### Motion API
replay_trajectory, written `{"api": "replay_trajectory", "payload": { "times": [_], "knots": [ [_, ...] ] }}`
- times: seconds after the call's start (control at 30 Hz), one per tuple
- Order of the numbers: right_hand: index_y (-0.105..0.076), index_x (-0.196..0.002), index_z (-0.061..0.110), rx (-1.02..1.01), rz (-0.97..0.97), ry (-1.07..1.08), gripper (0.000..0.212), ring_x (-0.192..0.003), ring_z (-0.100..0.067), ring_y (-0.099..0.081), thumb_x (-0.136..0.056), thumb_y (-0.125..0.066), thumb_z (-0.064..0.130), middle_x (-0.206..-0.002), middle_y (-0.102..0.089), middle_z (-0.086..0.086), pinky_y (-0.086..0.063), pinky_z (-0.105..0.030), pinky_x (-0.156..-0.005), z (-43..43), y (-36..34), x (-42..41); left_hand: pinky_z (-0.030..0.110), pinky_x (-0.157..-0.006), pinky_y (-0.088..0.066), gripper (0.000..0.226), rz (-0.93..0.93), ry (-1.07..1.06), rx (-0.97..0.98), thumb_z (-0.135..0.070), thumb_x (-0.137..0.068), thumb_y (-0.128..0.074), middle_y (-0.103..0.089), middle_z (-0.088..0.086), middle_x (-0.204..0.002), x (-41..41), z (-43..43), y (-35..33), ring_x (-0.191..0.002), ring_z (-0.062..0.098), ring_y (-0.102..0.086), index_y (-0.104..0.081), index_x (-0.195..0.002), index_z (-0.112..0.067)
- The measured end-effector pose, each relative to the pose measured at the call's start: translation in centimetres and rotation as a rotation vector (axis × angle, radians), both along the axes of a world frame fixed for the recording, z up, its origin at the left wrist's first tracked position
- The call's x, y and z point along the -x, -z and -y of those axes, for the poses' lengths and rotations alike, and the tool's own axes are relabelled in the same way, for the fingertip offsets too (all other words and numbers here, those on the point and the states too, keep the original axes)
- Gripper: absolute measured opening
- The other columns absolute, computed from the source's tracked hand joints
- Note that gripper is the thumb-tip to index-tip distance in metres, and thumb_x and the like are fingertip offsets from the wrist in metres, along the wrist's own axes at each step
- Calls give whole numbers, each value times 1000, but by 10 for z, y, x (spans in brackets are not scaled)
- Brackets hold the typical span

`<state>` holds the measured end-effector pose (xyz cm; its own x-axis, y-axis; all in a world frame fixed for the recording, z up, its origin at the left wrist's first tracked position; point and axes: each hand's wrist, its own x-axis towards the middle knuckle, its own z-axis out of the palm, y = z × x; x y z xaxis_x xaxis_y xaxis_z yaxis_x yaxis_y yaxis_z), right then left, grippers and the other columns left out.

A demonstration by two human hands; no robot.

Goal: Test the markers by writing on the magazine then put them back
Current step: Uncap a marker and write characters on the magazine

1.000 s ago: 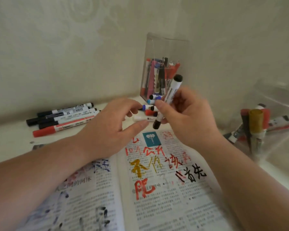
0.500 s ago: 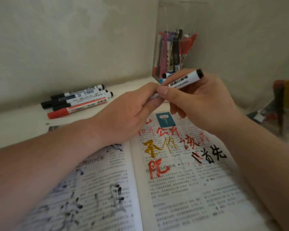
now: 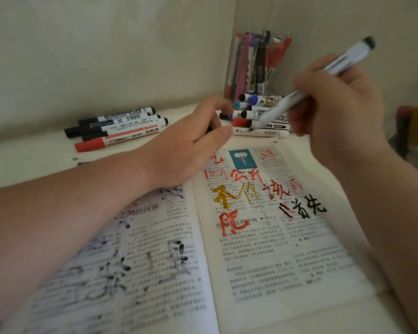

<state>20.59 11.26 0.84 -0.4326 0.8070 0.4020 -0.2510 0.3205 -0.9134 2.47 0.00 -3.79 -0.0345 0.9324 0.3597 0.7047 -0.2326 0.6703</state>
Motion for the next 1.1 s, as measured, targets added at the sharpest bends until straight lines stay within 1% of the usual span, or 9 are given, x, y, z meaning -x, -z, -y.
{"api": "replay_trajectory", "payload": {
  "times": [0.13,0.27,0.33,0.4,0.6,0.73,0.87,1.0,1.1],
  "knots": [
    [-44,-67,19,-149,232,143,26,-49,-15,-40,-86,-61,14,-62,-41,-5,-37,-26,-44,3,-20,-14,37,-76,-47,38,-78,-23,51,1,-92,-40,-57,-2,-101,1,3,-1,-82,14,-56,-41,-118,-27],
    [-64,-73,8,4,390,-362,33,-41,-24,-59,-82,-73,38,-53,-60,-15,-41,-21,-37,29,-16,-30,35,-85,-50,47,-177,21,90,4,-93,-42,-56,-8,-106,-6,5,-1,-96,12,-59,-37,-116,-36],
    [-74,-86,7,145,475,-650,39,-58,-34,-72,-78,-78,45,-68,-71,-24,-51,-26,-40,42,-3,-38,37,-85,-49,48,-236,39,100,6,-90,-44,-56,-8,-105,-7,4,0,-95,15,-57,-43,-113,-35],
    [-76,-94,6,205,496,-771,38,-70,-38,-74,-76,-85,38,-80,-72,-28,-57,-31,-46,48,11,-45,36,-89,-48,44,-350,98,79,7,-86,-47,-55,-9,-106,-8,3,1,-98,11,-53,-55,-109,-29],
    [-65,-77,4,198,465,-698,36,-46,-28,-54,-58,-94,14,-62,-53,-26,-54,-31,-45,58,35,-46,24,-101,-31,48,-442,284,85,-29,-81,-36,-53,-9,-113,-11,11,-8,-109,9,-42,-65,-119,-26],
    [-69,-74,5,130,517,-609,10,-45,-24,-56,-68,-77,1,-58,-59,-17,-55,-32,-45,62,35,-46,32,-97,-42,37,-397,384,85,-33,-87,-52,-54,-5,-112,-15,13,-7,-106,12,-51,-65,-120,-23],
    [-70,-76,3,168,494,-644,13,-60,-27,-70,-67,-77,10,-74,-68,-31,-59,-33,-52,61,35,-48,23,-78,-41,23,-335,425,199,-29,-85,-62,-53,-13,-98,-17,15,-8,-91,9,-55,-62,-106,-39],
    [-69,-75,2,188,494,-665,16,-60,-28,-71,-65,-75,13,-76,-70,-26,-60,-32,-53,61,34,-49,27,-78,-45,39,-257,435,281,-26,-80,-66,-53,-19,-99,-15,17,-12,-90,12,-55,-57,-112,-47],
    [-69,-81,-3,164,517,-659,22,-65,-28,-73,-68,-75,14,-79,-73,-27,-61,-33,-56,61,34,-49,36,-82,-49,38,-235,448,332,-44,-80,-78,-56,-21,-101,-17,15,-12,-94,15,-56,-60,-114,-45]
  ]
}}
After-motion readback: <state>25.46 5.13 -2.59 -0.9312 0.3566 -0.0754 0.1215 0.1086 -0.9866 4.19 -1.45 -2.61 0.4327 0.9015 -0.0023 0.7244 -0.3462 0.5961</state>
